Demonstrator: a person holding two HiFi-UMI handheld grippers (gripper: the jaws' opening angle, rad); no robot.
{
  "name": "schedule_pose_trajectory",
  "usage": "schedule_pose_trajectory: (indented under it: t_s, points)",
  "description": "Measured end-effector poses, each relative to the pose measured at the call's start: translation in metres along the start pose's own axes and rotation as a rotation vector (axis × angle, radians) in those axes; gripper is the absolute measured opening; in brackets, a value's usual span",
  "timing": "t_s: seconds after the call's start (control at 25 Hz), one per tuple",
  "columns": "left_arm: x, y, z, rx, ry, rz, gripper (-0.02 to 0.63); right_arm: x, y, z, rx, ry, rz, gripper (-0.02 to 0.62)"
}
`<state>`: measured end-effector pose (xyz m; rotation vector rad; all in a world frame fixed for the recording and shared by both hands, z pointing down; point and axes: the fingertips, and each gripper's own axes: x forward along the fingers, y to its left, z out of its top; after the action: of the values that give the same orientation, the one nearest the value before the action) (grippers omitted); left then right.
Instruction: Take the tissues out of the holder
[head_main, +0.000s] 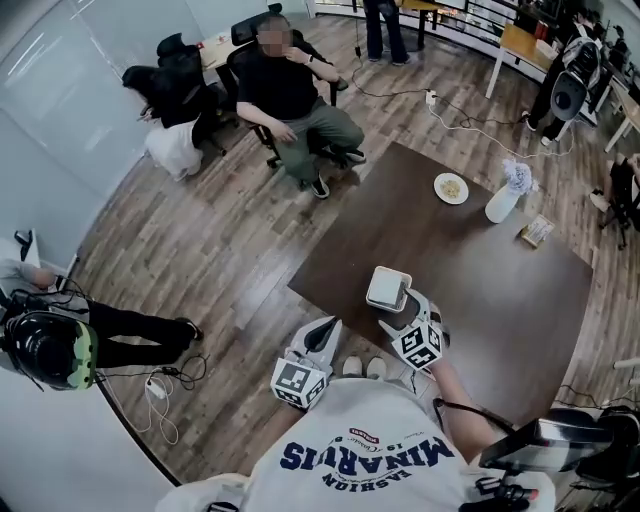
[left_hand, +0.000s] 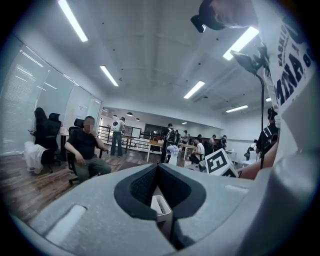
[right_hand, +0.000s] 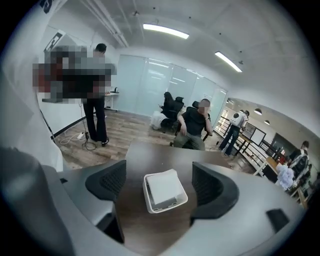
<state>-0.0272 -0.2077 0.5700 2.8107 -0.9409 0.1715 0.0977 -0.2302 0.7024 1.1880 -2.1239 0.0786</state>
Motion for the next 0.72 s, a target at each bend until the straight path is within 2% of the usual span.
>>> schedule_pose_trajectory:
  t_s: [0.32, 0.44, 0.72]
  points:
    - [-0.031, 0.033, -0.014, -0.047, 0.002, 0.119, 0.005, 0.076, 0.002, -0.045, -0.139, 0.196, 0.062, 0.442]
    - [-0.044, 0.039, -0.021, -0.063, 0.004, 0.153, 0.005, 0.098, 0.004, -0.061, -0.195, 0.239, 0.087, 0.442]
    - [-0.059, 0.051, -0.029, -0.089, 0.012, 0.216, 0.005, 0.137, -0.01, -0.083, -0.242, 0.321, 0.114, 0.446]
